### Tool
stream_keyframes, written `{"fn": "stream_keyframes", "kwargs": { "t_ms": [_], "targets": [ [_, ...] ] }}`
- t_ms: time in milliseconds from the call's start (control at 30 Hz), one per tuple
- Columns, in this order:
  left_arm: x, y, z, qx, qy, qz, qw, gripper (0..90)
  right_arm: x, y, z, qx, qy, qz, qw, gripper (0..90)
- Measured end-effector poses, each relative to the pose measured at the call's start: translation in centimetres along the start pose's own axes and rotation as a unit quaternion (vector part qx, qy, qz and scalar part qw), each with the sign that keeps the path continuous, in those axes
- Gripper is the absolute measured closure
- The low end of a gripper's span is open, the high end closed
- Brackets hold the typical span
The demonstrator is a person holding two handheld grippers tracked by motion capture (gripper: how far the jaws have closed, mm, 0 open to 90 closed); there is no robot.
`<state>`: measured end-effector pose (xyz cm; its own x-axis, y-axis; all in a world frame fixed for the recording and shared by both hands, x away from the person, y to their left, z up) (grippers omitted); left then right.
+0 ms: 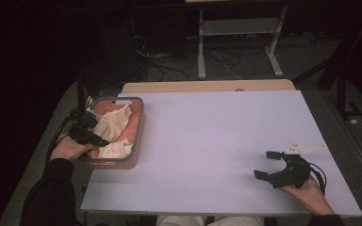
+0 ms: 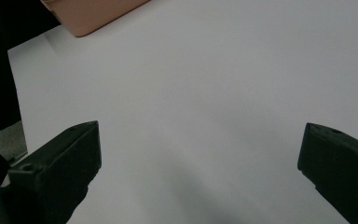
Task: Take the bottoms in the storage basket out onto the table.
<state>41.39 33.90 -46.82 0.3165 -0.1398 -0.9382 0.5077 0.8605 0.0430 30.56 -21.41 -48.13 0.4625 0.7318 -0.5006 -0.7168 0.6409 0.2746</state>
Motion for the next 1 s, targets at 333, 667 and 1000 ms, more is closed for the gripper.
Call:
{"fn": "stream_keyframes", "kwargs": {
  "t_ms": [333,667,1000],
  "targets": [
    [0.8,0.3,-0.1,-0.004,0.031,-0.008,0.9995,39.4,0.1,0.0,0.0,-0.001,0.001,0.000,1.0000,0.0],
    [1.1,0.0,0.0,0.015,0.054,-0.004,0.9984,69.2,0.1,0.0,0.0,-0.002,0.002,-0.001,1.0000,0.0],
    [0.1,-0.4,0.5,0.020,0.046,0.011,0.9987,74.5,0.0,0.0,0.1,0.002,-0.004,0.000,1.0000,0.0]
  ]
}}
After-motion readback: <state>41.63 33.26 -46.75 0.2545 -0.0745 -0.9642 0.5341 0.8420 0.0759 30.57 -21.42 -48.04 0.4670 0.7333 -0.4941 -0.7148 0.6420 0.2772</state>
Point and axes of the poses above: each handheld gripper's, and its own axes: x roughly forward along the jaws, z roughly out of its top, y roughly to its left, the point moved 8 cm from there along x, roughly forward along the jaws, and after that the axes turned 2 degrees about x, right-handed, at the moved point
